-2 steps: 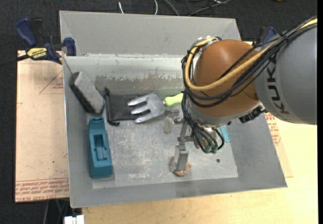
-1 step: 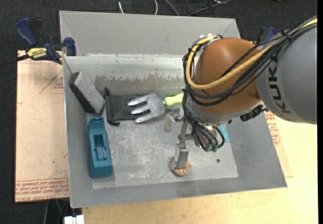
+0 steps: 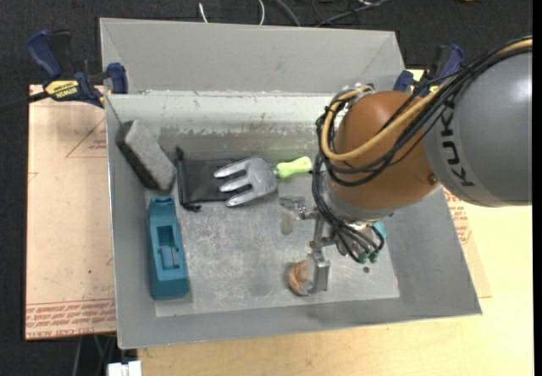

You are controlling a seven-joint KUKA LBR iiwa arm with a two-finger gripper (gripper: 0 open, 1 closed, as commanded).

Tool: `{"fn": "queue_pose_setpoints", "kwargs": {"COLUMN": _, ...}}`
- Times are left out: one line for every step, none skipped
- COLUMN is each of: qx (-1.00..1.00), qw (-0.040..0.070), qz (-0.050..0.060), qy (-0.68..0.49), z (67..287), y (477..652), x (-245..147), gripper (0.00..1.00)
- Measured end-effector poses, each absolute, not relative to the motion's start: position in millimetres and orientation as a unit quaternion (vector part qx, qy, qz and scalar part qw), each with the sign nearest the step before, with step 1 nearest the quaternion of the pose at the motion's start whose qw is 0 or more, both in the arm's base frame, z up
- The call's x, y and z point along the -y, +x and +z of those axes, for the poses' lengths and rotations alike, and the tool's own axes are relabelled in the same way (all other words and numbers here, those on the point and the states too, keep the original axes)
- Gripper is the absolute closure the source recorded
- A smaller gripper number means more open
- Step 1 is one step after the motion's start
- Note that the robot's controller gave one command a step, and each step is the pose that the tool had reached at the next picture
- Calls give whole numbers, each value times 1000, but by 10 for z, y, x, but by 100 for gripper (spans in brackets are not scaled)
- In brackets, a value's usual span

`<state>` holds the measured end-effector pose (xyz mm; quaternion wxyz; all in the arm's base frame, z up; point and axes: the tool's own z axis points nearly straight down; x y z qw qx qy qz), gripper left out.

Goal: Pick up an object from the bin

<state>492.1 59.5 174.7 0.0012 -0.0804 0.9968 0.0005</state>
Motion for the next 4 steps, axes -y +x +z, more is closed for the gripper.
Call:
{"fn": "queue_pose_setpoints", "kwargs": {"qx": -971, "qw": 5, "qz": 1, "qy": -238, "z": 1581, "y": 5143, "x": -54, "gripper": 0}}
{"fn": "queue_pose_setpoints", "kwargs": {"qx": -936, "qw": 1, "qz": 1, "qy": -352, "z": 1167, "y": 5107, "x": 34, "gripper": 0}}
{"fn": "queue_pose_setpoints", "kwargs": {"qx": -898, "qw": 12, "qz": -2, "qy": -440, "z": 711, "y": 4881, "x": -257, "gripper": 0}}
{"fn": "queue_pose_setpoints", "kwargs": {"qx": -859, "qw": 7, "qz": -3, "qy": -512, "z": 713, "y": 4818, "x": -467, "gripper": 100}}
